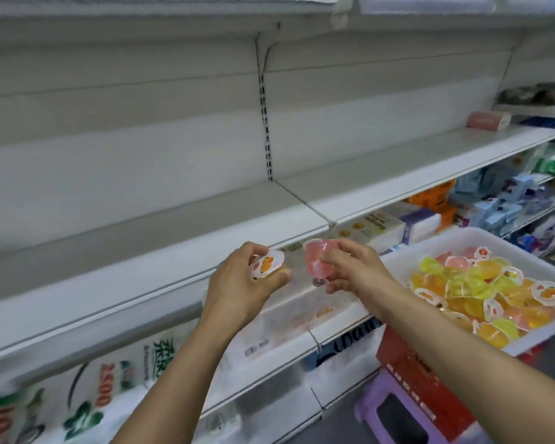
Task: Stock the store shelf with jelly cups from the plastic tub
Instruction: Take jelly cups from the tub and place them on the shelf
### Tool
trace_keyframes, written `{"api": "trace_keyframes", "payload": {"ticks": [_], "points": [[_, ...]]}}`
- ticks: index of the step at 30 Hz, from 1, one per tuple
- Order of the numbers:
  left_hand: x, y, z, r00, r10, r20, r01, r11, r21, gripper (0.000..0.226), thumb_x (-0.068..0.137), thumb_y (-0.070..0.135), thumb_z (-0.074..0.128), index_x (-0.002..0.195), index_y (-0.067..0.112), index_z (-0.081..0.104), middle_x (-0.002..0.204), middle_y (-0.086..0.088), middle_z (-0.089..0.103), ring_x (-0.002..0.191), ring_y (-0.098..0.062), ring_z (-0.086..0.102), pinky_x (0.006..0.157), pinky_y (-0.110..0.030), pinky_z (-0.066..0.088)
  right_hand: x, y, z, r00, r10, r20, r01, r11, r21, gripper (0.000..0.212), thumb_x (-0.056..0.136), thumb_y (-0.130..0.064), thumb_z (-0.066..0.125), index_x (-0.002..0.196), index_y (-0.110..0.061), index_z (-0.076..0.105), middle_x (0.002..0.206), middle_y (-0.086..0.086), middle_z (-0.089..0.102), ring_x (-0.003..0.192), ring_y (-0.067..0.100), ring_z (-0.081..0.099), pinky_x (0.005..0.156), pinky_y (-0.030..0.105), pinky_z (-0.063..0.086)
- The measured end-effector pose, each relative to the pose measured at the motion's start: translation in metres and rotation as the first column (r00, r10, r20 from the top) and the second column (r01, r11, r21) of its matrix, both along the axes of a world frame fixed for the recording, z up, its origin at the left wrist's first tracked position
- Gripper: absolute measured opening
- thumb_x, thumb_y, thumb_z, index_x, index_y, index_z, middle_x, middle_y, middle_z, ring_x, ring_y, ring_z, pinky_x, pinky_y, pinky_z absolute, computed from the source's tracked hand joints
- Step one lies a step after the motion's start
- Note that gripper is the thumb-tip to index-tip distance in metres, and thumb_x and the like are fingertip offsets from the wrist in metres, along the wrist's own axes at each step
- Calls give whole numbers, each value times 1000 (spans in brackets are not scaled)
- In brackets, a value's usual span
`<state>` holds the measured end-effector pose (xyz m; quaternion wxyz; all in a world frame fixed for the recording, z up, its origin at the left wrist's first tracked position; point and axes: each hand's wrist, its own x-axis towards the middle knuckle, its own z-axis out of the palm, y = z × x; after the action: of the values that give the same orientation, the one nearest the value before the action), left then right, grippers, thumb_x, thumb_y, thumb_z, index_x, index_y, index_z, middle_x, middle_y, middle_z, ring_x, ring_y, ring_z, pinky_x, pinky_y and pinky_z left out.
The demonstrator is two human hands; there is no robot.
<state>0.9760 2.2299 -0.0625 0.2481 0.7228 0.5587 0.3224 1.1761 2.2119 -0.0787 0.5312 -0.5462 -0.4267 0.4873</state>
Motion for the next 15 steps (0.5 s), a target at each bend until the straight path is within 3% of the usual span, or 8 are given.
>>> {"api": "trace_keyframes", "payload": {"ticks": [5,8,12,15], "points": [[-85,-3,17,984,169,52,-171,985,24,47,67,60,74,104,32,63,100,17,63,93,-5,59,75,-22,40,-85,27,17,990,78,120,-83,996,40,19,82,-18,70,100,-9,68,82,11,71,65,22,64,54,28,44],[-145,-3,26,962,270,43,-271,962,38,48,69,63,71,105,32,65,99,18,63,93,-5,60,79,-25,44,-147,49,23,982,118,145,-126,991,50,18,81,-19,71,96,-9,69,69,6,68,56,18,57,50,26,38],[-241,-6,39,920,390,23,-391,918,69,40,71,63,69,98,34,65,93,19,63,90,-5,60,82,-28,47,-250,76,22,956,260,135,-269,962,52,17,81,-19,73,93,-8,68,70,8,67,56,20,55,47,26,40],[-308,-4,45,891,452,29,-453,889,70,38,71,63,68,97,35,64,91,20,63,89,-5,61,80,-28,49,-325,100,21,941,321,110,-328,943,54,17,81,-16,75,94,-11,65,85,11,69,58,21,60,51,31,49]]}}
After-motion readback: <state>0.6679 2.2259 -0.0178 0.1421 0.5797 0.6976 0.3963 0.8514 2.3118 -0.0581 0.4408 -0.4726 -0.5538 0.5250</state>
